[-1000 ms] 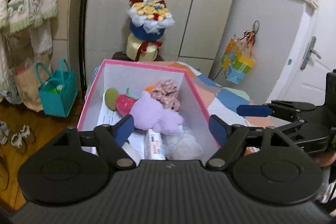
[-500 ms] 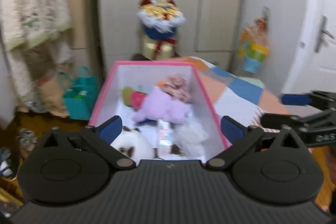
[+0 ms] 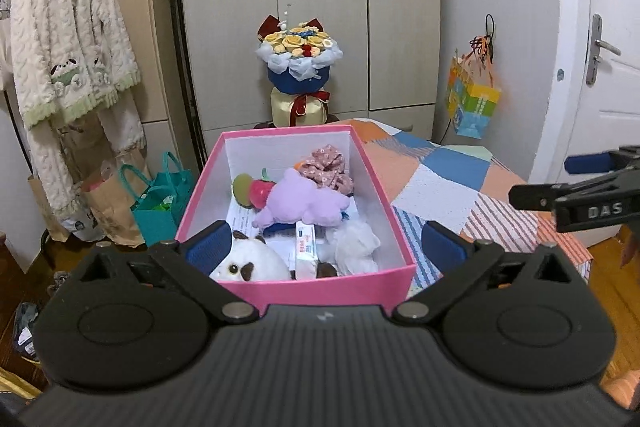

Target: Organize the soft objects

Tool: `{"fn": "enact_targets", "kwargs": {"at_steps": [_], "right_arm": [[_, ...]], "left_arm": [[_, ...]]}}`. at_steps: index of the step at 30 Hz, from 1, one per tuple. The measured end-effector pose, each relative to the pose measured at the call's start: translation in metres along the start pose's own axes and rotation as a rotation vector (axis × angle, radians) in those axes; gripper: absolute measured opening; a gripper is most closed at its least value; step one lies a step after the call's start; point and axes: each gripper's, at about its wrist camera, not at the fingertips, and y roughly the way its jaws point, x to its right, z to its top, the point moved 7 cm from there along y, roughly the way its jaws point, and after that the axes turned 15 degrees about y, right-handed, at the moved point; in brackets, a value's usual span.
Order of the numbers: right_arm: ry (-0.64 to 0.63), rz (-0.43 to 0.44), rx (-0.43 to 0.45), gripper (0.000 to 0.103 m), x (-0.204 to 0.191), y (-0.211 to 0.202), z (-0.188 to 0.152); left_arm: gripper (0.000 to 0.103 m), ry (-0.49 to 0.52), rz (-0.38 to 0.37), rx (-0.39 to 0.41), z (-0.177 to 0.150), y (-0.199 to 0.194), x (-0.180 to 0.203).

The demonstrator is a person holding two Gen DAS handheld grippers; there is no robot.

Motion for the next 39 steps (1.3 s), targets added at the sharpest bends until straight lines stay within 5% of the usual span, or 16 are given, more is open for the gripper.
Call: {"fn": "enact_targets", "kwargs": {"at_steps": [10,29,39], "right_arm": [[0.04,0.026,0.06,0.103,-0.004,-0.027,-0.003],[0.039,-0.102,0.139,0.103,0.019,-0.071,-0.021],[0.041,-0.114,0.128,0.103,0.022,-0.086,-0.031]], "left_arm": [[0.103,0.02,-0.003,0.008,0.006,0.009,0.021],[0.103,-0.014,0.075,0.068,-0.005,-0.027,0.04],[0.103,-0.036,0.045,0.046,-0.009,-0.024,0.051]]}}
